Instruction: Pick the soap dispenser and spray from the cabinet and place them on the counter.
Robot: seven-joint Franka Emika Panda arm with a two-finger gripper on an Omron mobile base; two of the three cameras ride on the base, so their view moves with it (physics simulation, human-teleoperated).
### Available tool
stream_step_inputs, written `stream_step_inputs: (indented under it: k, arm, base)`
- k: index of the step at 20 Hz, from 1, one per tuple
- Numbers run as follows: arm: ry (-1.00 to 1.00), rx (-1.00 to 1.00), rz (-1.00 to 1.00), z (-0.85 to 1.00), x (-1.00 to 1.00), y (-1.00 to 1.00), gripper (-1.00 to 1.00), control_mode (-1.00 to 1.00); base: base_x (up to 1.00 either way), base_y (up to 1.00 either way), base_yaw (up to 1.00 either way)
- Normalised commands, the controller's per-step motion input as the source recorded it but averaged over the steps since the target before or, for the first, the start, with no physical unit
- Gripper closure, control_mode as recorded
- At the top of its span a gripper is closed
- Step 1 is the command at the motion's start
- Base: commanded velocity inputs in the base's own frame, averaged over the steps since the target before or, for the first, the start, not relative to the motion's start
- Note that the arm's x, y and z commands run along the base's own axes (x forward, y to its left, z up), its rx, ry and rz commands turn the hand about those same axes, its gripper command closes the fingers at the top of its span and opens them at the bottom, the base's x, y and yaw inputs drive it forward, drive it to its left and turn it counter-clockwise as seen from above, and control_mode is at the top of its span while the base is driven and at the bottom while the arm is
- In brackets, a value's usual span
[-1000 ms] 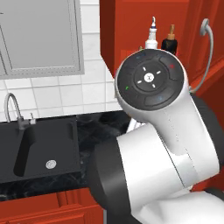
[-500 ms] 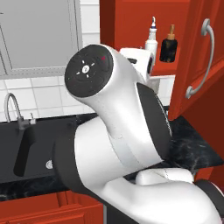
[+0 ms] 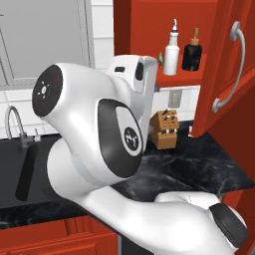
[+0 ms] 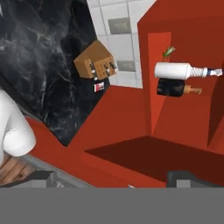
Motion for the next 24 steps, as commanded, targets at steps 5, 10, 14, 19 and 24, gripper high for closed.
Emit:
stream_step_inputs:
  k: [5, 10, 14, 19, 24]
  arm:
    - [0.0, -0.08, -0.09, 0.0, 0.24, 0.0, -1.0, -1.0]
    - [0.01, -0.07, -0.09, 0.0, 0.29, 0.0, -1.0, -1.0]
    - [0.0, -0.07, -0.1, 0.0, 0.27, 0.0, -1.0, -1.0]
    - [0.01, -0.06, -0.1, 0.0, 0.16, 0.0, -1.0, -1.0]
    - [0.02, -0.06, -0.11, 0.0, 0.09, 0.0, -1.0, -1.0]
  base:
    - [0.0, 0.0, 0.0]
    - [0.0, 0.0, 0.0]
    - [0.0, 0.0, 0.0]
    - [0.0, 0.0, 0.0]
    - [0.0, 0.0, 0.0]
